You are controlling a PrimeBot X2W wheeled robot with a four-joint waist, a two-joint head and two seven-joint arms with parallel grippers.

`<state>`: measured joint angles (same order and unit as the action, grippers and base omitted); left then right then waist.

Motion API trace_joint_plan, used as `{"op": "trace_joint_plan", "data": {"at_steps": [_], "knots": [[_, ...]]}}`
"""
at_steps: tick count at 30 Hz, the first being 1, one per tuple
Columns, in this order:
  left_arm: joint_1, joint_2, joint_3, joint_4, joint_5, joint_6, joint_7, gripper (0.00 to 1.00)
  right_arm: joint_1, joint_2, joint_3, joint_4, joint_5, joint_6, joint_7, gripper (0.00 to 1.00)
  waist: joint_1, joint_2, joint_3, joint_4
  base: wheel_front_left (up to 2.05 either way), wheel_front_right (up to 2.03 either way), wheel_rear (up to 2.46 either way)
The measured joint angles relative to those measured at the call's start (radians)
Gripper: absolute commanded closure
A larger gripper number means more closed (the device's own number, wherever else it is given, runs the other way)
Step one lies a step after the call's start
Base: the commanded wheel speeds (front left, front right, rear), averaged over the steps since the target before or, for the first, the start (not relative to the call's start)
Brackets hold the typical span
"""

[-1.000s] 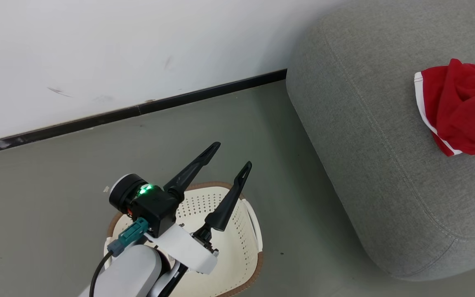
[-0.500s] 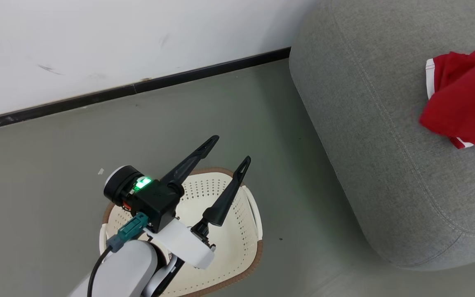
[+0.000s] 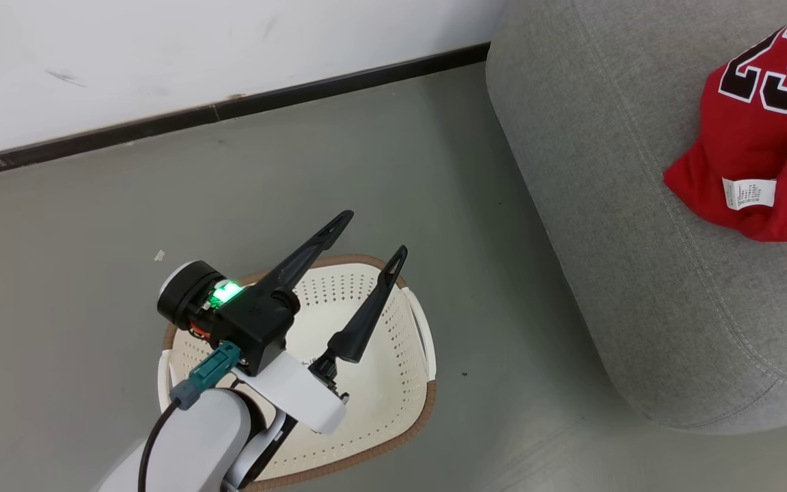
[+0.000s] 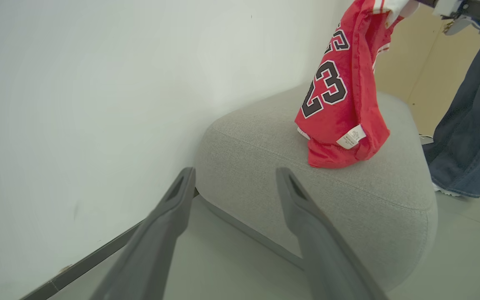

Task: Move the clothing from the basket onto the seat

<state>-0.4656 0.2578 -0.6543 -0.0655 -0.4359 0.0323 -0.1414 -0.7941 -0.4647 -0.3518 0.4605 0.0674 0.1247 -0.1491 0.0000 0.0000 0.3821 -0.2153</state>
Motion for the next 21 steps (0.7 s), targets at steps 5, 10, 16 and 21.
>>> {"op": "trace_joint_plan", "data": {"at_steps": [5,10,16,21], "knots": [[-0.003,0.006,0.003,-0.013,0.007,0.0,0.01,0.0,0.049,0.005,-0.015,0.05,-0.028,0.0,-0.02,1.0,0.0,0.0,0.021,0.003,0.0,0.0,0.0],[-0.017,0.014,0.008,-0.021,0.007,0.009,0.017,0.0,0.058,0.006,-0.052,0.08,-0.059,0.0,-0.032,1.0,0.0,0.0,0.038,0.002,0.0,0.0,0.0],[-0.018,0.023,0.012,-0.027,0.009,0.009,0.019,0.0,0.066,0.007,-0.109,0.12,-0.061,0.0,-0.047,1.0,0.0,0.0,0.054,-0.009,0.0,0.0,0.0],[-0.019,0.025,0.012,-0.033,0.009,0.009,0.026,0.0,0.074,0.028,-0.143,0.165,-0.061,0.0,-0.051,1.0,0.0,0.0,0.066,-0.021,0.0,0.0,0.0]]}}
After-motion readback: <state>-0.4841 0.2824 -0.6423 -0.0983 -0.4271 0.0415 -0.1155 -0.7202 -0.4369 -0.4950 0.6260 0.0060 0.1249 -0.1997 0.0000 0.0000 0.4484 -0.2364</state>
